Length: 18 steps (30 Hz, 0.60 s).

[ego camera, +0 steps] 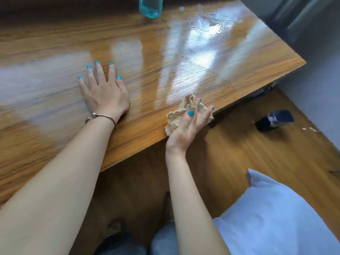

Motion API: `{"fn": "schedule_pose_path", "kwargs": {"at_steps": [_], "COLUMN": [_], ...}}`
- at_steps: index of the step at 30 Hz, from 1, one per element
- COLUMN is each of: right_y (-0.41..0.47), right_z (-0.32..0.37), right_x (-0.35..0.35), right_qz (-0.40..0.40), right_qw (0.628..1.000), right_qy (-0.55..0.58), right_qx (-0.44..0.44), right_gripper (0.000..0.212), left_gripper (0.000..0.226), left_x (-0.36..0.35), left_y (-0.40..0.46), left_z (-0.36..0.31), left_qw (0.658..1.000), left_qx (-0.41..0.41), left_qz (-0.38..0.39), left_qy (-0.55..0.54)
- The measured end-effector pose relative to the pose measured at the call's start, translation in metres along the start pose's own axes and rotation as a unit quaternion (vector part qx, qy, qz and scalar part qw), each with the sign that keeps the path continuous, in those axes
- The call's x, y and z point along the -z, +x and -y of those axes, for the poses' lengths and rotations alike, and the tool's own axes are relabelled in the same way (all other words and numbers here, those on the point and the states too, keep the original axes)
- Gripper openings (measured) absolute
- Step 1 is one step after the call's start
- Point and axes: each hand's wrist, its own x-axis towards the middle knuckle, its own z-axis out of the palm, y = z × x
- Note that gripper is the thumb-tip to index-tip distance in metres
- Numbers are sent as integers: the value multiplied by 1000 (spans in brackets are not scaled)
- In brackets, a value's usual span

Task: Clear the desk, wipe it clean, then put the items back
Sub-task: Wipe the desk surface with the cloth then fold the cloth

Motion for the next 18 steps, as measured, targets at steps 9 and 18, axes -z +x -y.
{"fn": "schedule_pose_path", "kwargs": {"at_steps": [9, 18], "right_y": [-90, -151], "right_z": [42, 84], "right_x": [-39, 27], "right_qz": [-50, 24], "right_qw": [987, 882], "right_qy": [-10, 279], "right_qx": [-153, -378], "right_gripper": [47, 44], "left_gripper": [56, 56], "left_x": [6, 14], "left_y": [-3, -5], "left_z": [1, 5], "left_qw": [999, 996], "left_qx": [-30, -50], "left_qz": [37, 59], "left_qy": [-21, -44]}}
